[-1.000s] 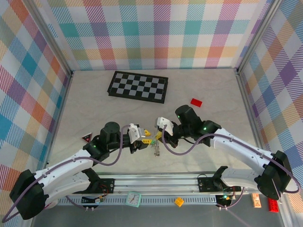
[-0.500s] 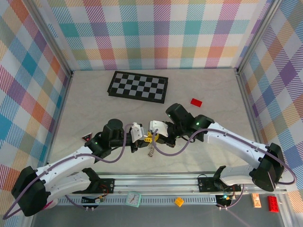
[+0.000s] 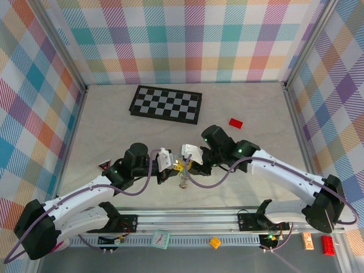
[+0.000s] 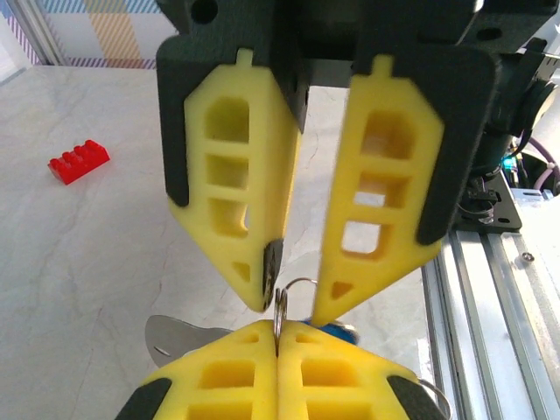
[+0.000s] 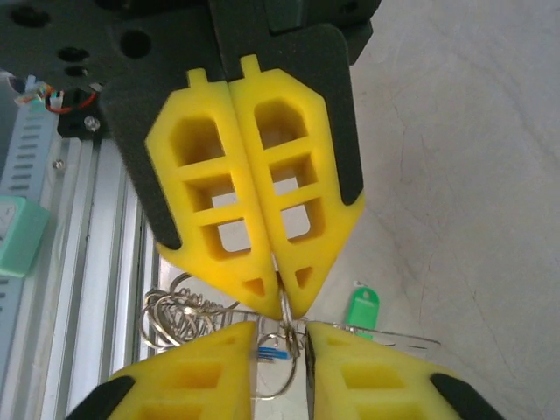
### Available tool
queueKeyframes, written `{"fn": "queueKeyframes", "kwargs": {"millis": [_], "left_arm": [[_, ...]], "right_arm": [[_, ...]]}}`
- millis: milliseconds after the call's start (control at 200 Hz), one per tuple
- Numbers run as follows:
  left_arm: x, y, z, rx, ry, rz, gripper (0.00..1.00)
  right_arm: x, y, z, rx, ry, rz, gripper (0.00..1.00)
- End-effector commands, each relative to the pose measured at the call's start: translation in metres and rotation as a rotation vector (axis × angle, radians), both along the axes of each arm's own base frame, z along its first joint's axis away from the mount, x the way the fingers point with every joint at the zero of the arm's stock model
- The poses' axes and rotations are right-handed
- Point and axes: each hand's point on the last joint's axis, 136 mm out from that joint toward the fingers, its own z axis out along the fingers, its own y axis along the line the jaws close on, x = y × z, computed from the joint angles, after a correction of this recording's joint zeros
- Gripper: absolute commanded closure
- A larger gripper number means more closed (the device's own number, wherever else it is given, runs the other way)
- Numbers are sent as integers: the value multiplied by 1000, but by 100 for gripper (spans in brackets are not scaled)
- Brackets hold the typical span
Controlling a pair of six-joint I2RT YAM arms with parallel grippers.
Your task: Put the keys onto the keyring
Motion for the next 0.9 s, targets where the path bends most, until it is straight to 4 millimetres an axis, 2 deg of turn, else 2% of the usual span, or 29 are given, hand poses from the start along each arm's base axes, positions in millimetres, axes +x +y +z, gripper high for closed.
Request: {"fn": "queueKeyframes", "kwargs": {"millis": [0,105,315,895], "left_arm": [[-5,-4,21,-106,-39,-22,100],[-6,-5,26,-167,-36,-23,100],[-6,-4,26,-214,-30,-14,100],[-3,0,27,-232,-55,21,100]], "right_arm": [[2,0,21,158,45,-49,76],[2,-2,18,216,79,-82,73],[-2,0,9,261,127,-94,73],[-8,-9,-1,215,189,-133,92]]}}
